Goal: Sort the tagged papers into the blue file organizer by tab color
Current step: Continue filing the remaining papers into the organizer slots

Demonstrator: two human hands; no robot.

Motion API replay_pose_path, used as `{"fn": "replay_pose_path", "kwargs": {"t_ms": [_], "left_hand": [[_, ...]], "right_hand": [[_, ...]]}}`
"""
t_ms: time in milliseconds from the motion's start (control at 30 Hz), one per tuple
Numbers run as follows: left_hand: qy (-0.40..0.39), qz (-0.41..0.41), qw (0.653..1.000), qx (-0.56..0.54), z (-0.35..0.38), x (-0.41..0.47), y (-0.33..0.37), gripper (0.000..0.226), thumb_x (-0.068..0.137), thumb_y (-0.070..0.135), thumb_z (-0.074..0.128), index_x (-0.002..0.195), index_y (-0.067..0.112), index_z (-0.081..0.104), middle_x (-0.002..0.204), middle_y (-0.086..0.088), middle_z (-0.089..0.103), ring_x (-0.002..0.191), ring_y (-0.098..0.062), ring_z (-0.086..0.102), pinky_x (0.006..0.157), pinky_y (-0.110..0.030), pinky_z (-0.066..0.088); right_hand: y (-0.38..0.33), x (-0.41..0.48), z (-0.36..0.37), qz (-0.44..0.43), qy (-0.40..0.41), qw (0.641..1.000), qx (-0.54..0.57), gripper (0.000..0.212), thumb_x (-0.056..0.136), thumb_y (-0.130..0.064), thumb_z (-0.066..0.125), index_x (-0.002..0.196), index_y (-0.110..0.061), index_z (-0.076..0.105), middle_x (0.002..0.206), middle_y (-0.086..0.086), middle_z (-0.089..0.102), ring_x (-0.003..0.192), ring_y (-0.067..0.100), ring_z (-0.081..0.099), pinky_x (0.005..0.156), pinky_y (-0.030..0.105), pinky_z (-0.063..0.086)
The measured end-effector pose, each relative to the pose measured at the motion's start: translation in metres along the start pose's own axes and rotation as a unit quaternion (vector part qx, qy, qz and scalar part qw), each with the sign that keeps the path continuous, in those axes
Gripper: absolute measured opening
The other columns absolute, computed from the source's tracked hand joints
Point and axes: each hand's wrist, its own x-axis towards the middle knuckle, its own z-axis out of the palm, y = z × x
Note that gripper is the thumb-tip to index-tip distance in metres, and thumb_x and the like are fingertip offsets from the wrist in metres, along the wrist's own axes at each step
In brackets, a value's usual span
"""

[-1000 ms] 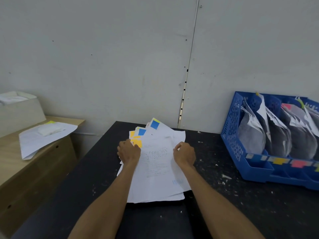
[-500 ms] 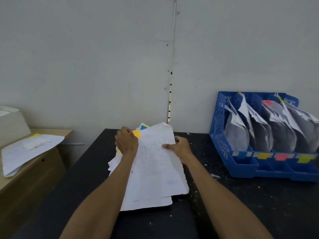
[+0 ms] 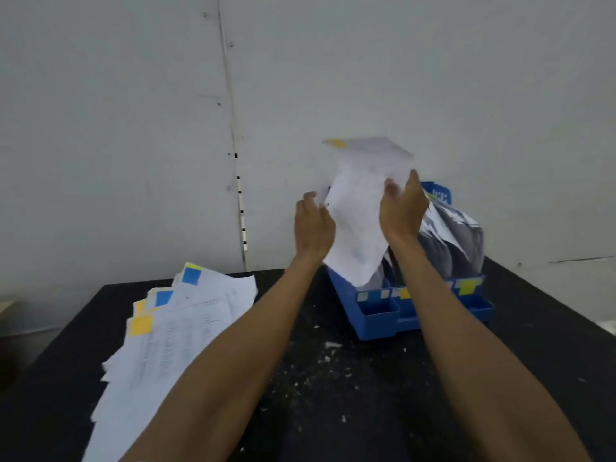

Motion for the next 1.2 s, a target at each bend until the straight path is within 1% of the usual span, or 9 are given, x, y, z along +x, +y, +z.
{"fn": "replay_pose_path", "kwargs": {"t_ms": [133, 300, 433, 533, 633, 767, 867, 1100, 1200], "left_hand": [[-0.099, -0.065, 0.989, -0.083, 0.057, -0.014, 0.027, 0.043, 0.104, 0.027, 0.035, 0.137, -0.001, 0.041, 0.131, -0.013, 0.052, 0.118, -0.028, 0.052, 0.092, -0.028, 0.042], [-0.104, -0.070, 0.988, -0.088, 0.102, -0.013, 0.043, 0.044, 0.103, 0.034, 0.036, 0.100, -0.004, 0.058, 0.101, -0.018, 0.063, 0.094, -0.032, 0.062, 0.064, -0.030, 0.040], [-0.130, -0.144, 0.974, -0.119, 0.115, -0.008, 0.054, 0.053, 0.101, 0.044, 0.035, 0.133, 0.002, 0.046, 0.131, -0.015, 0.053, 0.118, -0.030, 0.052, 0.094, -0.037, 0.044], [-0.103, -0.055, 0.993, 0.001, 0.127, -0.014, 0.054, 0.042, 0.101, 0.033, 0.036, 0.125, 0.003, 0.055, 0.142, -0.020, 0.043, 0.131, -0.035, 0.040, 0.107, -0.047, 0.037], [-0.073, -0.025, 0.993, 0.088, 0.139, -0.020, 0.052, 0.045, 0.100, 0.023, 0.038, 0.142, 0.007, 0.042, 0.158, -0.016, 0.020, 0.146, -0.031, 0.014, 0.118, -0.049, 0.015], [-0.153, 0.065, 0.934, 0.315, 0.150, -0.022, 0.043, 0.073, 0.095, 0.053, 0.041, 0.155, 0.019, 0.015, 0.161, -0.011, 0.008, 0.149, -0.032, -0.004, 0.113, -0.058, -0.012], [-0.129, 0.147, 0.910, 0.367, 0.155, -0.020, 0.046, 0.083, 0.090, 0.058, 0.046, 0.155, 0.022, 0.009, 0.162, -0.009, 0.006, 0.148, -0.035, -0.009, 0.105, -0.061, -0.024], [-0.156, 0.236, 0.827, 0.486, 0.165, -0.011, 0.050, 0.074, 0.094, 0.060, 0.032, 0.155, 0.025, 0.010, 0.161, -0.008, 0.009, 0.148, -0.034, -0.004, 0.111, -0.068, -0.010], [-0.124, 0.249, 0.871, 0.404, 0.158, -0.012, 0.048, 0.063, 0.089, 0.055, 0.051, 0.143, 0.023, 0.043, 0.145, -0.007, 0.046, 0.142, -0.037, 0.026, 0.110, -0.072, 0.006]], "right_hand": [[0.002, 0.043, -0.043, -0.093, 0.112, 0.988, -0.058, 0.019, 0.098, -0.013, 0.048, 0.110, 0.001, 0.054, 0.081, 0.011, 0.061, 0.076, 0.035, 0.060, 0.062, 0.023, 0.031], [0.007, 0.076, -0.072, -0.139, 0.155, 0.975, -0.072, 0.017, 0.097, -0.011, 0.046, 0.108, -0.001, 0.055, 0.081, 0.011, 0.063, 0.066, 0.019, 0.054, 0.057, 0.014, 0.034], [0.006, 0.087, -0.078, -0.178, 0.178, 0.967, -0.048, 0.021, 0.097, -0.011, 0.044, 0.108, 0.002, 0.056, 0.089, 0.015, 0.068, 0.066, 0.017, 0.056, 0.052, 0.000, 0.031], [0.007, 0.091, -0.079, -0.209, 0.180, 0.960, -0.044, 0.023, 0.098, -0.014, 0.042, 0.106, 0.002, 0.056, 0.085, 0.014, 0.067, 0.063, 0.012, 0.050, 0.051, 0.001, 0.029], [0.010, 0.096, -0.080, -0.225, 0.186, 0.955, -0.047, 0.023, 0.097, -0.014, 0.041, 0.106, 0.001, 0.056, 0.081, 0.010, 0.066, 0.060, 0.013, 0.048, 0.051, 0.003, 0.028], [0.017, 0.101, -0.079, -0.222, 0.196, 0.954, -0.046, 0.022, 0.096, -0.013, 0.042, 0.106, 0.000, 0.056, 0.083, 0.006, 0.066, 0.061, 0.011, 0.049, 0.054, 0.004, 0.028], [0.019, 0.101, -0.076, -0.233, 0.204, 0.950, -0.039, 0.024, 0.095, -0.015, 0.040, 0.106, -0.001, 0.057, 0.082, 0.006, 0.066, 0.061, 0.012, 0.051, 0.055, 0.012, 0.031], [0.016, 0.090, -0.055, -0.292, 0.182, 0.937, -0.067, 0.020, 0.092, -0.007, 0.048, 0.107, -0.004, 0.060, 0.085, 0.003, 0.068, 0.066, 0.020, 0.061, 0.060, 0.014, 0.033], [0.022, 0.080, -0.037, -0.304, 0.123, 0.939, -0.102, 0.025, 0.090, -0.007, 0.051, 0.113, -0.006, 0.059, 0.087, 0.005, 0.069, 0.069, 0.025, 0.065, 0.060, 0.025, 0.044]]}}
